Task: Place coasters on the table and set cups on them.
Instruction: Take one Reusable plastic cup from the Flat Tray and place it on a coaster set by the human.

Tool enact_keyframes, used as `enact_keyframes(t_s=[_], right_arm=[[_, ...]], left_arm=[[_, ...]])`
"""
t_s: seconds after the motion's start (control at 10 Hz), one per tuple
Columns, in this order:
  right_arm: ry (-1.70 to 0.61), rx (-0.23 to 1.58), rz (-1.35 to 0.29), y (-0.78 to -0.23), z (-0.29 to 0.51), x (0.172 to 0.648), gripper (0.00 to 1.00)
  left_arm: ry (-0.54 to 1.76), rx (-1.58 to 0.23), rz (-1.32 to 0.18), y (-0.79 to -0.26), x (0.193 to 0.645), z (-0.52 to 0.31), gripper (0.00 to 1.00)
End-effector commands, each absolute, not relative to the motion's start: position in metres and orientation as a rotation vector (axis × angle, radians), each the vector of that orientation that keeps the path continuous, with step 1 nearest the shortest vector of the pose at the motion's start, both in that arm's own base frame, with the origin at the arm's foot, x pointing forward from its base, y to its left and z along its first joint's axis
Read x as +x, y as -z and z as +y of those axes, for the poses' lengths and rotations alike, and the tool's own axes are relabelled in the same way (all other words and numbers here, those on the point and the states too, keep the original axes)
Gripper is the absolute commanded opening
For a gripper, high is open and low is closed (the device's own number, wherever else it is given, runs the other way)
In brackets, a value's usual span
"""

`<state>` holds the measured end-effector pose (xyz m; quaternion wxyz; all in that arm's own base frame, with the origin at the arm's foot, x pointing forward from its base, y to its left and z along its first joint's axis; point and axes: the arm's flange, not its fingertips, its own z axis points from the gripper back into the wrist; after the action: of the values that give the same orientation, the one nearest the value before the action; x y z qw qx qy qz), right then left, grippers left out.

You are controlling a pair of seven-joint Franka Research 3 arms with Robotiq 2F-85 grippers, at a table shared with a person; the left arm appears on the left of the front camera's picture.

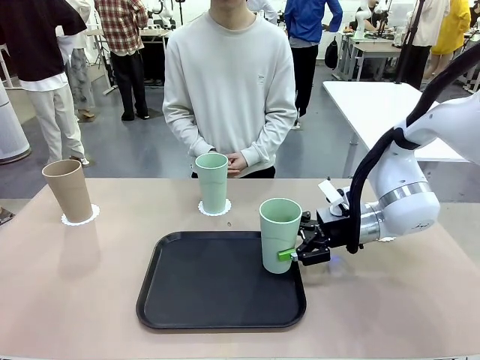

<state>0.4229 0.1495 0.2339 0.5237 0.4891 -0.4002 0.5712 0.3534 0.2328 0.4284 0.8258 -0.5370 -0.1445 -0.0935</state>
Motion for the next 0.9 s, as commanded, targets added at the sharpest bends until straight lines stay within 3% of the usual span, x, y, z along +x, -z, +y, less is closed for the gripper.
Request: enact_keyframes(t_s=[0.0,0.4,0.7,0.8], right_arm=[[-1.342,1.153,-0.991,-0.254,0.149,0.408,0.00],[-1.311,1.067,-1.049,-0.379,0.127,0.378,0.00],[-1.218,0.993,-1.000,-0.420,0.123,0.372,0.00],[-1.314,1.052,-1.057,-0.409,0.121,0.381,0.00]], left_arm=[[0.188,-1.154,-0.313,-0.431,0.353,0.233,1.00],[0.188,-1.154,-0.313,-0.431,0.353,0.233,1.00],[0.188,-1.154,-0.313,-0.431,0.353,0.233,1.00],[0.188,-1.154,-0.313,-0.431,0.353,0.233,1.00]])
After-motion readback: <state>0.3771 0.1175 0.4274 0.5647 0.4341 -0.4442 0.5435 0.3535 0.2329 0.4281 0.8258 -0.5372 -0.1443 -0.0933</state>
